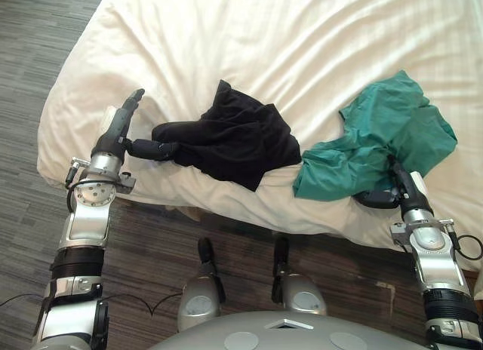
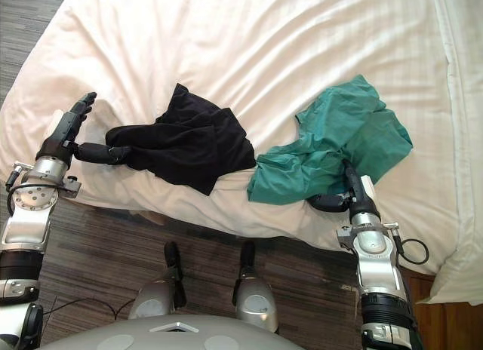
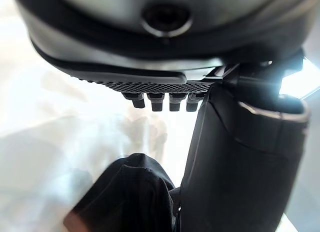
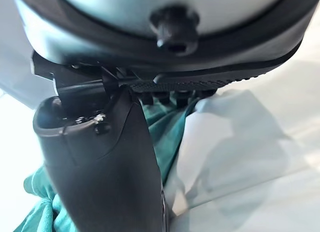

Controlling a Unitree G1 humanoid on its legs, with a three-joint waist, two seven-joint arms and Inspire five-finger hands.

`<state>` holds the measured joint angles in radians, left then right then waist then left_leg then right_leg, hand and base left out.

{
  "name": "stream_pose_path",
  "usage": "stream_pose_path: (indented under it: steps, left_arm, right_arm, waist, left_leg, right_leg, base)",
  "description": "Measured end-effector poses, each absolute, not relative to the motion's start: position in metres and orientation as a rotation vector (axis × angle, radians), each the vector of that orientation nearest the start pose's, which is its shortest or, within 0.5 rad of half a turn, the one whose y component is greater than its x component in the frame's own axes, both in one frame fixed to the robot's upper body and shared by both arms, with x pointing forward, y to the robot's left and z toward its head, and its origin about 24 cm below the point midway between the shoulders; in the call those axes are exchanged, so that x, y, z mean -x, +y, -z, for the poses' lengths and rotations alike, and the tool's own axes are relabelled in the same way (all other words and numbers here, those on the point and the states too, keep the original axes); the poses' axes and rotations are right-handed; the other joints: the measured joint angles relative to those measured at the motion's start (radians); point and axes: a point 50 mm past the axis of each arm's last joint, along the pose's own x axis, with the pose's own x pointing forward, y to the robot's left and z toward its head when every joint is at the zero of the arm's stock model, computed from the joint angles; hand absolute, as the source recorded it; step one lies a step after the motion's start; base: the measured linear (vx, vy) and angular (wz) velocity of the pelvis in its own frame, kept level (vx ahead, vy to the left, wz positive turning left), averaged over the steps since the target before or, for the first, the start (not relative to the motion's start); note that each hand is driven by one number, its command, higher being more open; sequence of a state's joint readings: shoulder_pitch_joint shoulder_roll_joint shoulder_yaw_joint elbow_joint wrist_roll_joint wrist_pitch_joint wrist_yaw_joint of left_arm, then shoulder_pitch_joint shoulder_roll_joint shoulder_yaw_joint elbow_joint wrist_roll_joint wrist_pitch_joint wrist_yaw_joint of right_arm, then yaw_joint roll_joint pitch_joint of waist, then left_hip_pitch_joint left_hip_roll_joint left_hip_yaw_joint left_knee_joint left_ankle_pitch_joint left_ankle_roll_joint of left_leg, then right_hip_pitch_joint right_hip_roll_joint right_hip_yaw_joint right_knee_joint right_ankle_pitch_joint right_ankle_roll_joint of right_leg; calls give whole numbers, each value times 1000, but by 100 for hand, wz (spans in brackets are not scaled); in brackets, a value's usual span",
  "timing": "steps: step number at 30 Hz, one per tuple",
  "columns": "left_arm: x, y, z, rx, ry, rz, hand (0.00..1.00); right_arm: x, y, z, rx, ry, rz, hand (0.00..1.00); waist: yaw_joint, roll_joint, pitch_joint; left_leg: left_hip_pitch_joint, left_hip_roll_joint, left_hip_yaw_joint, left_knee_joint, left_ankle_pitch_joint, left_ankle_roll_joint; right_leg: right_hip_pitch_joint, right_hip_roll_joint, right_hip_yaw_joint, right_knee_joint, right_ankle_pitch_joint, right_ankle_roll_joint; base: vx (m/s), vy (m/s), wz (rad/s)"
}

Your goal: Tidy up the quilt and then pick up the clothes from the bed and put them into the laundry hamper

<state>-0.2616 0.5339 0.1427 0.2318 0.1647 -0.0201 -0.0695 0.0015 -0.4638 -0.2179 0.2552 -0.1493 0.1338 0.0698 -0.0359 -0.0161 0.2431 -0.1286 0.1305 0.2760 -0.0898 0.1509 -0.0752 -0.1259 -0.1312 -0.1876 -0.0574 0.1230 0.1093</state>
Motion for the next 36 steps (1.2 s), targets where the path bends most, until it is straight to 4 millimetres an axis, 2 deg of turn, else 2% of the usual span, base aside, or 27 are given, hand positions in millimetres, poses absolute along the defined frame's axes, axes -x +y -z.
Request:
stream_pose_path:
  steps: [4, 7, 9, 12, 14, 17, 18, 19, 21, 25, 28, 29, 30, 32, 36]
  left_arm:
    - [-310, 259, -125, -678, -155, -86, 100]
    - [-314, 235, -142, -684, -287, -7, 100]
    - [-310, 211, -153, -645, -373, 101, 100]
    - [-306, 188, -157, -583, -403, 250, 100]
    - [-306, 171, -146, -534, -349, 373, 100]
    - [-309, 161, -124, -515, -182, 469, 100]
    - [-310, 160, -118, -513, -139, 478, 100]
    - [-313, 163, -98, -498, 3, 474, 100]
    - [-316, 166, -85, -487, 84, 449, 100]
    - [-327, 164, -99, -587, 52, 391, 100]
    - [-331, 163, -105, -815, -5, 303, 100]
    - [-334, 159, -107, -940, -30, 278, 0]
    - [-336, 156, -109, -1065, -54, 256, 0]
    - [-340, 155, -112, -1209, -68, 242, 0]
    - [-341, 155, -113, -1387, -97, 195, 0]
  right_arm:
    - [-241, -300, -26, 557, 356, 195, 100]
    - [-243, -290, -24, 536, 338, 182, 100]
    - [-244, -285, -23, 527, 332, 176, 100]
    - [-245, -282, -24, 531, 330, 170, 100]
    - [-247, -280, -25, 533, 325, 162, 100]
    - [-252, -274, -27, 542, 314, 142, 100]
    - [-253, -273, -28, 545, 311, 136, 100]
    - [-258, -269, -31, 570, 297, 121, 100]
    - [-263, -267, -35, 572, 279, 116, 100]
    - [-268, -266, -40, 571, 271, 117, 100]
    - [-273, -266, -47, 573, 249, 108, 100]
    - [-275, -266, -51, 576, 237, 102, 100]
    - [-277, -266, -55, 577, 221, 97, 100]
    - [-279, -264, -58, 572, 193, 90, 100]
    - [-281, -269, -70, 561, 133, 77, 100]
  waist:
    - [-3, -18, 1]
    - [-19, -30, 1]
    - [-26, -32, 0]
    - [-27, -32, 0]
    - [-31, -31, 0]
    - [-48, -31, 0]
    - [-51, -31, 0]
    - [-49, -31, 0]
    - [-55, -28, 2]
    - [-54, -25, 3]
    - [-60, -17, 9]
    - [-66, -11, 13]
    - [-75, -6, 15]
    - [-82, 2, 21]
    - [-95, 15, 30]
  left_leg:
    - [-2, 3, 20, 0, -1, -3]
    - [-4, 4, 28, 0, -2, -4]
    - [3, 3, 38, 0, -1, -4]
    - [9, 4, 47, 1, -2, -5]
    - [16, 4, 55, 0, -3, -6]
    - [17, 4, 59, 0, -4, -7]
    - [17, 4, 62, 0, -5, -7]
    - [16, 4, 79, 0, -6, -7]
    - [10, 3, 86, 0, -8, -6]
    - [0, 3, 89, 0, -5, -4]
    - [-10, 1, 92, 0, -5, -4]
    - [-13, 1, 90, 0, -5, -4]
    - [-19, 1, 88, 0, -5, -5]
    - [-28, 3, 88, -1, -3, -7]
    - [-37, 7, 89, -1, -2, -10]
  right_leg:
    - [-15, 6, 22, -2, 7, -2]
    - [-16, 8, 30, -15, 16, -3]
    - [-16, 7, 38, -15, 17, -2]
    - [-15, 8, 47, -15, 17, -2]
    - [-12, 9, 55, -15, 17, -3]
    - [-13, 9, 59, -17, 18, -2]
    - [-15, 9, 62, -18, 18, -2]
    - [-29, 9, 81, -18, 21, -6]
    - [-40, 9, 88, -20, 25, -5]
    - [-52, 9, 91, -20, 30, -5]
    - [-67, 8, 103, -20, 34, -5]
    - [-70, 8, 103, -20, 35, -4]
    - [-76, 8, 102, -20, 36, -4]
    - [-85, 8, 103, -20, 37, -2]
    - [-94, 7, 106, -16, 35, 3]
  base:
    - [11, 3, -18]
    - [31, -2, -10]
    - [44, 3, -11]
    - [39, 3, -10]
    - [18, 4, -8]
    - [-4, 2, -3]
    - [-15, 4, -23]
    - [-11, 1, -27]
    - [-8, -1, -19]
    - [0, -3, -3]
    - [14, -6, -9]
    - [0, 0, 0]
    - [0, 0, 0]
    - [7, -8, -2]
    - [-3, -7, -2]
